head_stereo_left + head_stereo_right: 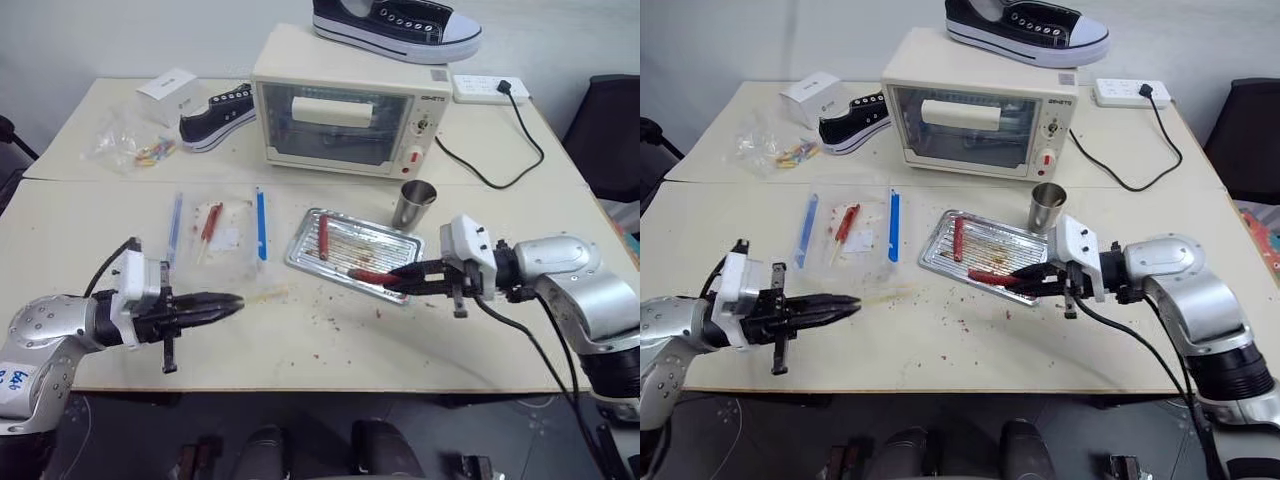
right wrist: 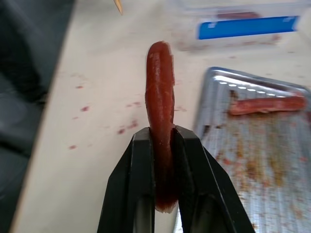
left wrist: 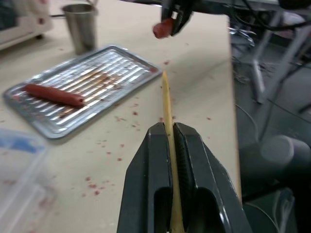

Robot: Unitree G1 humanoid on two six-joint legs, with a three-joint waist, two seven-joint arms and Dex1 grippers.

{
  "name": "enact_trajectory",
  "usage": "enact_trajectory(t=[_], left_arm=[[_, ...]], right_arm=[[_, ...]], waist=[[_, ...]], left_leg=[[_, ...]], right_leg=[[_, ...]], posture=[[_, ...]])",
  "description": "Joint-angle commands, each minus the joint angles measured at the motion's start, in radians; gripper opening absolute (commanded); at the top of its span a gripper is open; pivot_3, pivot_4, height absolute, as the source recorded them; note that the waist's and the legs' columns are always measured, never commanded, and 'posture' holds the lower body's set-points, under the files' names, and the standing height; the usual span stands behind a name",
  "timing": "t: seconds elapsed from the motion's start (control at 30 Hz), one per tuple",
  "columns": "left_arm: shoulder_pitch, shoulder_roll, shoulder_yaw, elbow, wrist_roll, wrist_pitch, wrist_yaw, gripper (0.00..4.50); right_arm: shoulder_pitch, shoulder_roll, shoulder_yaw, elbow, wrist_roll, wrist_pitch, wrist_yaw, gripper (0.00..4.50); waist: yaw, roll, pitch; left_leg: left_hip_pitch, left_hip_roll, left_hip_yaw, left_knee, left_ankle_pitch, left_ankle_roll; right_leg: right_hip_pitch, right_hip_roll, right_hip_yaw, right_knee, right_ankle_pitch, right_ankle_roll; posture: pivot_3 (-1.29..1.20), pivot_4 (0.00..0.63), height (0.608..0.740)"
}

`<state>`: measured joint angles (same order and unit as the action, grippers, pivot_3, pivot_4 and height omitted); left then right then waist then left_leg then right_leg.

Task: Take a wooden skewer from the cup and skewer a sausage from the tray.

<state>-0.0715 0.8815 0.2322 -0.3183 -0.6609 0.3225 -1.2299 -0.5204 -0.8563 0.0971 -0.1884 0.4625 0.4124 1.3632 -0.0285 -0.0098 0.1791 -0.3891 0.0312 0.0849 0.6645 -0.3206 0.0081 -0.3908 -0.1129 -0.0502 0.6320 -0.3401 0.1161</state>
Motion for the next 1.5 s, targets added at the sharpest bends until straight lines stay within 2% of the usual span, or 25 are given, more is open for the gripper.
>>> enact_trajectory(t=[0.03, 0.2, 0.57, 1.5], left_arm=[[-0.059, 0.014, -0.017, 0.023, 0.001, -0.016, -0.048, 0.0], [-0.129, -0.018, -0.05, 0.054, 0.001, -0.009, -0.046, 0.0], [-0.175, -0.062, -0.095, 0.04, -0.006, 0.013, -0.028, 0.0], [-0.196, -0.107, -0.12, 0.001, -0.014, 0.06, -0.02, 0.0]], right_arm=[[-0.027, -0.032, -0.015, -0.035, 0.028, 0.0, 0.057, 0.52], [-0.021, -0.037, -0.009, -0.078, 0.048, 0.044, 0.062, 0.52], [-0.026, -0.009, 0.006, -0.138, 0.073, 0.109, 0.009, 0.52], [-0.052, 0.014, 0.049, -0.124, 0.064, 0.124, 0.009, 0.52]], waist=[[0.001, 0.0, 0.0], [0.002, 0.0, 0.0], [0.002, 0.0, 0.0], [0.003, 0.0, 0.0]], left_leg=[[0.0, 0.0, 0.0, 0.0, 0.0, 0.0], [0.0, -0.001, 0.0, 0.001, 0.0, 0.0], [0.0, -0.001, 0.0, 0.003, 0.0, 0.0], [0.0, -0.001, 0.0, 0.004, 0.0, 0.0]], right_leg=[[0.0, 0.0, 0.0, 0.0, 0.0, 0.0], [0.0, -0.001, 0.0, 0.001, 0.0, 0.0], [0.0, 0.0, 0.0, 0.003, 0.0, 0.0], [0.0, 0.001, 0.0, 0.005, 0.0, 0.0]], posture=[[0.0, 0.15, 0.74], [0.0, 0.15, 0.74], [0.0, 0.15, 0.74], [0.0, 0.15, 0.74]])
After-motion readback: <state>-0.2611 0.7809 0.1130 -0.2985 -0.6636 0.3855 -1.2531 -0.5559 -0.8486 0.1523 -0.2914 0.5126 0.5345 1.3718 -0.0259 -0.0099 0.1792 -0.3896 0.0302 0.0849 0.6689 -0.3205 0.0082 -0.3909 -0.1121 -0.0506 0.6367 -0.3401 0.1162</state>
